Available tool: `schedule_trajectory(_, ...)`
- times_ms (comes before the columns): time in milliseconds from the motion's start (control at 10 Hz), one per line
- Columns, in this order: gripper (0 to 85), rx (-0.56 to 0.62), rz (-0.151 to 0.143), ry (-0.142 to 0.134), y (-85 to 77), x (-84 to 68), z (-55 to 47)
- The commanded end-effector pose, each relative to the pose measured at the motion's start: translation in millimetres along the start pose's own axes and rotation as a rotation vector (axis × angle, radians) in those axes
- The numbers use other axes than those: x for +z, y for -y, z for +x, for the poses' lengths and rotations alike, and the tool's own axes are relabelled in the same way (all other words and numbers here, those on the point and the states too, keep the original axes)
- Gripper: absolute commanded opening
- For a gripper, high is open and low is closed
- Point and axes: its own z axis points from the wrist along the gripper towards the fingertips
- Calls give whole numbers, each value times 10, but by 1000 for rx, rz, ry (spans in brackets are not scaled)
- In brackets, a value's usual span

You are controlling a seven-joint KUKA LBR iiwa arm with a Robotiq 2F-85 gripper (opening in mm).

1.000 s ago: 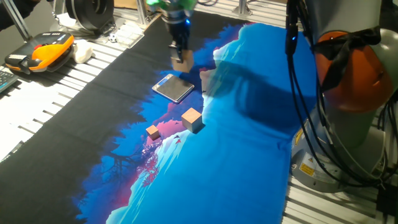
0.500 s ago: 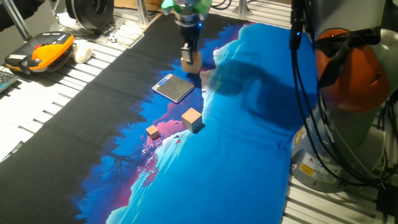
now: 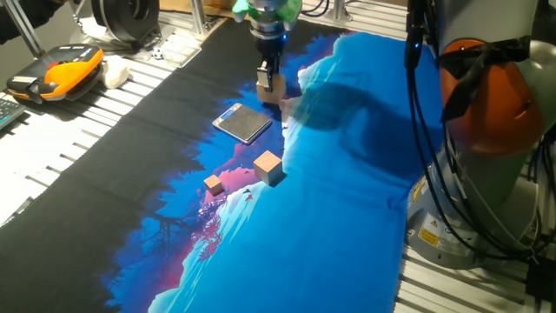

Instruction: Remove the object from the scale

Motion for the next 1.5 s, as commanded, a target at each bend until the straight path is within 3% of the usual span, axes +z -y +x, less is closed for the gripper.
schedule_trajectory(0, 340, 12, 5, 5, 2, 33, 16)
schedule_trajectory(200, 340, 32, 8, 33, 4, 134, 35)
schedule_trajectory(300, 510, 41, 11, 37, 2, 145, 32)
schedule_trajectory(400, 510, 53, 11, 54, 2, 139, 27)
schedule_trajectory(500, 680, 66, 9, 68, 0, 127, 22)
schedule_trajectory(800, 680, 81, -12, 74, -3, 112, 20)
schedule_trajectory(900, 680, 81, -48, 35, -4, 8, 8)
schedule_trajectory(1000, 680, 73, -76, -14, -22, -227, -13)
schedule_trajectory(1100, 680, 60, -49, -38, -69, -385, -34)
schedule_trajectory(1300, 340, 71, -74, -105, -231, -600, -160)
schedule_trajectory(1400, 0, 63, -90, -126, -313, -701, -216)
